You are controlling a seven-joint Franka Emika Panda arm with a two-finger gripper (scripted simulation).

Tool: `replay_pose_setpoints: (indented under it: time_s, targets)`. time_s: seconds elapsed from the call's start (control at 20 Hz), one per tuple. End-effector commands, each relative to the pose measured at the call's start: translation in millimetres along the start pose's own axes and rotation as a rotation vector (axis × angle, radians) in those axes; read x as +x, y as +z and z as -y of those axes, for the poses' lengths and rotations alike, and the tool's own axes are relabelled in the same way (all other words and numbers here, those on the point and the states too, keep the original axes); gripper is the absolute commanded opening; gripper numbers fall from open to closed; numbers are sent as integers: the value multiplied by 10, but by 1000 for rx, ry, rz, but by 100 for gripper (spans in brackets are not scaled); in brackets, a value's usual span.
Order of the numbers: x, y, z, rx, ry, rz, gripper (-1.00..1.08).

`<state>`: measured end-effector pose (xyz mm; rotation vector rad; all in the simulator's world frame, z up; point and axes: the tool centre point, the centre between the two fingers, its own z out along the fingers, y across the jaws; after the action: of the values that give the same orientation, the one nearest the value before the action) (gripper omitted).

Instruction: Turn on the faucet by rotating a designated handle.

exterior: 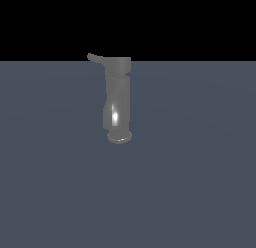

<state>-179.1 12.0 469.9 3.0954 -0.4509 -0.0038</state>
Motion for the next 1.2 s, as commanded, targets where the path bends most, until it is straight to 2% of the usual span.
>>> replay_pose_setpoints:
  time_s: [0.0,1.15]
  targets:
    - [123,26,70,4,60,1,-100]
    - [1197,524,755,22,609,16,-100]
